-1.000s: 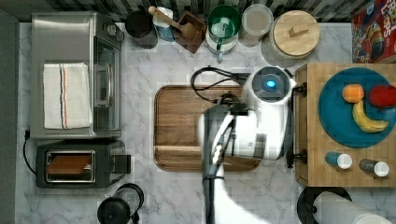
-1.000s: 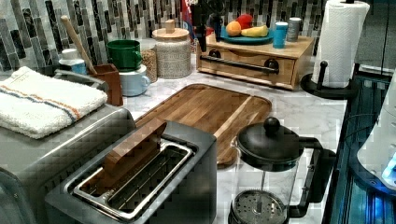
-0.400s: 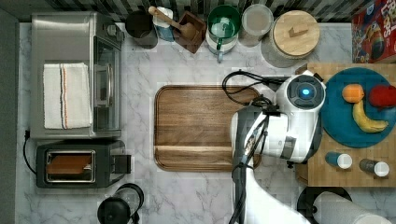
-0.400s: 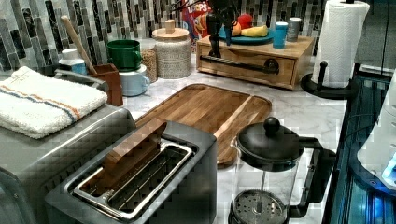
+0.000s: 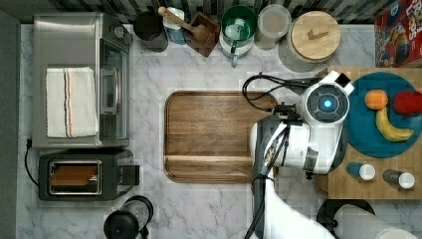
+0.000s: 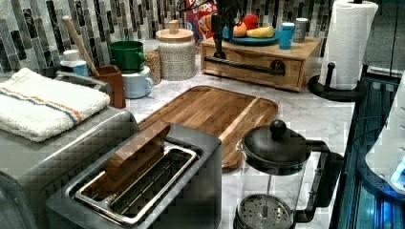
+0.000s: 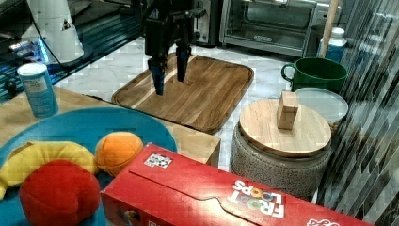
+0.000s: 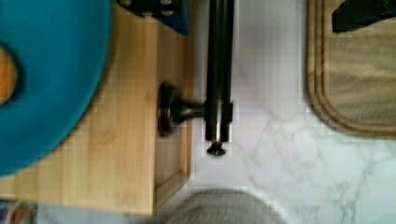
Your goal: Open the drawer.
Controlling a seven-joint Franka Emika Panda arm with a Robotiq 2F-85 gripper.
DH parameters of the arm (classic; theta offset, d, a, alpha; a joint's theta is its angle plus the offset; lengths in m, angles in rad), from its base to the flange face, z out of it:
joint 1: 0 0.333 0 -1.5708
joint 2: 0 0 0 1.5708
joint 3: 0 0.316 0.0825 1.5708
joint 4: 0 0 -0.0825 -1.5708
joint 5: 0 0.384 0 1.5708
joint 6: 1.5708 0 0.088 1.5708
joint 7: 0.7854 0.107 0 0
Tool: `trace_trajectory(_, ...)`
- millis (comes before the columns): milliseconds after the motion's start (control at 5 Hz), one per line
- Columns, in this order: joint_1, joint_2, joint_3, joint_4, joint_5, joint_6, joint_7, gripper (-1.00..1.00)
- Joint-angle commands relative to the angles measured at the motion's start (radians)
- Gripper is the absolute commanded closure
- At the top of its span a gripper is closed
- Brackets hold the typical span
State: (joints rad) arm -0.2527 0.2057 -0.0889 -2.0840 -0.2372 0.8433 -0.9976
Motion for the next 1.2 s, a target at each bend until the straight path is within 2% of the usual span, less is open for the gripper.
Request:
trace_trajectory(200, -0.024, 0.066, -0.003, -0.012, 0.013, 0.087, -0.059, -1.00)
trace_trajectory(600, -0.047, 0.070, -0.002, -0.101, 0.034, 0.159, -0.024, -1.00)
trace_trajectory(800, -0.051, 0.058, 0.014, -0.122, 0.043, 0.140, -0.007, -1.00)
trace_trajectory(1200, -0.035, 0.092, 0.051, -0.094, 0.113, 0.134, -0.032, -1.00)
